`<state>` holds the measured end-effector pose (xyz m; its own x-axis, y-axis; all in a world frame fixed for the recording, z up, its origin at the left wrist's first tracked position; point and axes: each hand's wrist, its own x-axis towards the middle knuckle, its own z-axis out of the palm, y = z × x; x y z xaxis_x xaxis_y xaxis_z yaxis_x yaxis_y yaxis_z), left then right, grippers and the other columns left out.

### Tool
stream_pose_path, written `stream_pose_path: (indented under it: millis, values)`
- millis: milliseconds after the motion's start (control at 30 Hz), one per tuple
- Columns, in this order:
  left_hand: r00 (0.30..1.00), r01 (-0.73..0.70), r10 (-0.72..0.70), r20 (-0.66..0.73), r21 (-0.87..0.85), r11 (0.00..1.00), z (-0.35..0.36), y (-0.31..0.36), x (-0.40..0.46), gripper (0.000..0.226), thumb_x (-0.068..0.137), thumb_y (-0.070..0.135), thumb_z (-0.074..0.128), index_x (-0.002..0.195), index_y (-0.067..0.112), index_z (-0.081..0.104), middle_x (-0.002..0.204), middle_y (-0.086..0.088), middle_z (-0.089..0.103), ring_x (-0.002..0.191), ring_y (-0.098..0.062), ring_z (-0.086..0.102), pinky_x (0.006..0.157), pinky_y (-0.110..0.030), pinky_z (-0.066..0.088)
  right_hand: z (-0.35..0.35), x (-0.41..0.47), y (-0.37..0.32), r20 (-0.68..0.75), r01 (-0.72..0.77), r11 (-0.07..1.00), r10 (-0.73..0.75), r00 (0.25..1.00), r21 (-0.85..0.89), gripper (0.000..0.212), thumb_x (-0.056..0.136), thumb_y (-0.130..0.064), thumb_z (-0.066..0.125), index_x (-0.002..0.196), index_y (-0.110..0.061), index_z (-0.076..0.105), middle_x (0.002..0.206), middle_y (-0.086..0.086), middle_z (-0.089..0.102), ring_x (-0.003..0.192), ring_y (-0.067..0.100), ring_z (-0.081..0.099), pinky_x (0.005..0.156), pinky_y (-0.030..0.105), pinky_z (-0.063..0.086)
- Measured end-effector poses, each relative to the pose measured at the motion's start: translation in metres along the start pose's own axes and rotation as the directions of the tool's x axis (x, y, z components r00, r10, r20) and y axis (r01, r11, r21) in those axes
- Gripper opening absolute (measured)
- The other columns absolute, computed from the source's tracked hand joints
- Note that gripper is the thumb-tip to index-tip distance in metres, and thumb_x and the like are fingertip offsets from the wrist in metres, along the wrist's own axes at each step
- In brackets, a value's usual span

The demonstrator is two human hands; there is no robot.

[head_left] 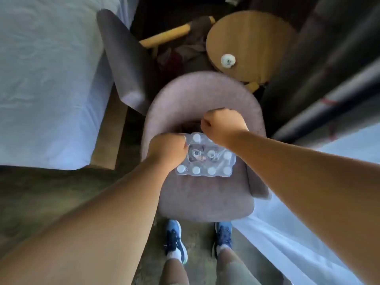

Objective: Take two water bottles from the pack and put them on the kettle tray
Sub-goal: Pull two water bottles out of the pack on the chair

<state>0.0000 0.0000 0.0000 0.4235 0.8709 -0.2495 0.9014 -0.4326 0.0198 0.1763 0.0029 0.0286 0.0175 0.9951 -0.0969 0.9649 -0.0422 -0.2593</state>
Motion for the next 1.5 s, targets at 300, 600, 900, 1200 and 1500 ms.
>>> stream_pose_path:
  millis: [300, 600, 900, 1200, 1500]
  values:
    - [0.98, 0.088, -0.106, -0.169, -0.108, 0.99, 0.132, -0.006, 0.038, 0.03, 0.099, 0.015, 0.055, 0.126, 0.008, 0.064, 0.123, -0.013, 0.067, 0.107, -0.036, 0.062, 0.083, -0.044, 0.049, 0.139, 0.001, 0.019, 0.124, 0.128, 0.992, -0.125, 0.984, -0.021, 0.031, 0.098, -0.031, 0.058, 0.115, -0.008, 0.07, 0.117, 0.015, 0.071, 0.116, 0.037, 0.059, 0.087, 0.04, 0.048]
    - [0.965, -0.076, 0.022, -0.261, -0.197, 0.977, 0.193, -0.011, 0.109, 0.035, 0.105, 0.032, 0.048, 0.126, 0.014, 0.07, 0.13, -0.007, 0.067, 0.114, -0.035, 0.061, 0.088, -0.05, 0.054, 0.235, 0.004, 0.034, 0.179, 0.219, 0.969, -0.197, 0.964, -0.111, 0.047, 0.102, -0.041, 0.051, 0.137, -0.01, 0.059, 0.131, 0.008, 0.064, 0.121, 0.03, 0.057, 0.097, 0.044, 0.048]
    - [0.941, -0.051, -0.043, -0.337, -0.265, 0.963, 0.206, -0.006, 0.098, 0.037, 0.106, 0.034, 0.043, 0.121, 0.017, 0.072, 0.113, -0.004, 0.068, 0.096, -0.031, 0.06, 0.076, -0.044, 0.051, 0.244, -0.008, 0.034, 0.0, 0.246, 0.957, -0.249, 0.969, -0.157, 0.034, 0.094, -0.029, 0.06, 0.11, -0.002, 0.071, 0.096, 0.015, 0.071, 0.083, 0.035, 0.065, 0.073, 0.045, 0.05]
    - [0.962, -0.011, -0.056, -0.268, -0.24, 0.971, 0.202, -0.012, 0.1, 0.041, 0.104, 0.035, 0.037, 0.125, 0.017, 0.068, 0.117, -0.005, 0.065, 0.1, -0.032, 0.057, 0.078, -0.045, 0.053, 0.222, -0.01, 0.043, -0.184, 0.44, 0.898, -0.436, 0.881, -0.02, 0.017, 0.087, -0.016, 0.071, 0.077, -0.002, 0.069, 0.042, 0.01, 0.057, 0.033, 0.029, 0.049, 0.055, 0.034, 0.044]
    - [0.962, -0.048, -0.006, -0.273, -0.188, 0.981, 0.204, -0.012, 0.106, 0.047, 0.103, 0.035, 0.032, 0.123, 0.013, 0.069, 0.118, -0.008, 0.066, 0.096, -0.034, 0.057, 0.076, -0.046, 0.053, 0.236, -0.08, 0.109, -0.086, 0.537, 0.823, -0.558, 0.826, -0.182, 0.041, 0.089, -0.03, 0.071, 0.054, -0.014, 0.058, 0.045, 0.004, 0.05, 0.047, 0.027, 0.052, 0.064, 0.04, 0.055]
